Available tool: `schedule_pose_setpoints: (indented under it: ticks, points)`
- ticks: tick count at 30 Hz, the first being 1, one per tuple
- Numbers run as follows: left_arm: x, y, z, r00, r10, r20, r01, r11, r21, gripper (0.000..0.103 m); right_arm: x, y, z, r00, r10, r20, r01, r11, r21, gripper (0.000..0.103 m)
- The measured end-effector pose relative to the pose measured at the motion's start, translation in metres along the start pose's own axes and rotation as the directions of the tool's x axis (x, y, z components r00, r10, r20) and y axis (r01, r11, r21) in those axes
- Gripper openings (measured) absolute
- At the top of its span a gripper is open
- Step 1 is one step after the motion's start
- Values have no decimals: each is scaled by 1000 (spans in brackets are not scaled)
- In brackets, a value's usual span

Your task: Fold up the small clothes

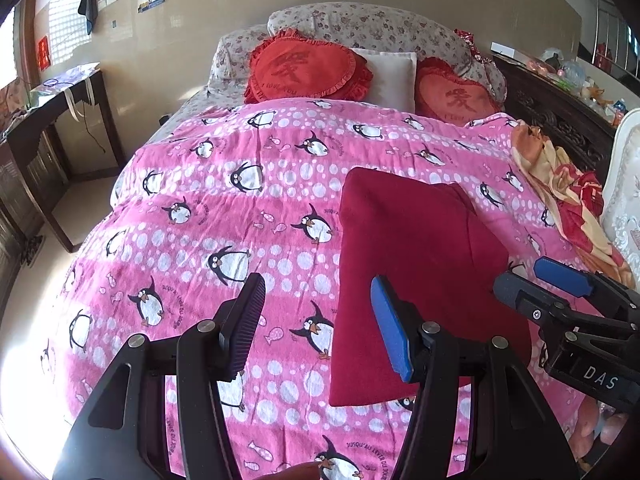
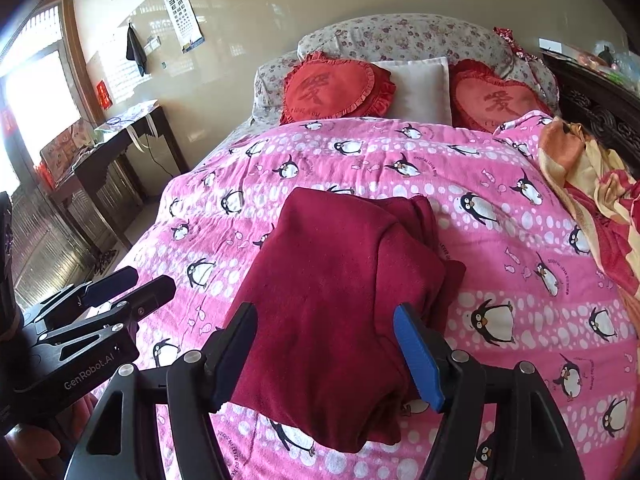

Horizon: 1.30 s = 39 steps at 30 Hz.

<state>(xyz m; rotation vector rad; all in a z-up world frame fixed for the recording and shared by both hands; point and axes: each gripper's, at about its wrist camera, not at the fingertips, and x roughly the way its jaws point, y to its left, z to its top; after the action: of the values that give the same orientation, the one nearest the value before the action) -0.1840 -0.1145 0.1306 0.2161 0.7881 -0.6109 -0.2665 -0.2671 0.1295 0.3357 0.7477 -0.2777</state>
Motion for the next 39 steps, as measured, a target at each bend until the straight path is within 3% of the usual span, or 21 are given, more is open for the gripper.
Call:
schedule_pose_setpoints:
  ticks: [19,39]
  points:
    - [-1,-13,-7,1000,-6,-1,6,999,53,55,19,-8,-4,997,-23,-68,26,999,34,69]
    - [12,-28,11,999,-31,14,30,997,73,55,13,-6,-2,998,-38,-58,39,999,15,69]
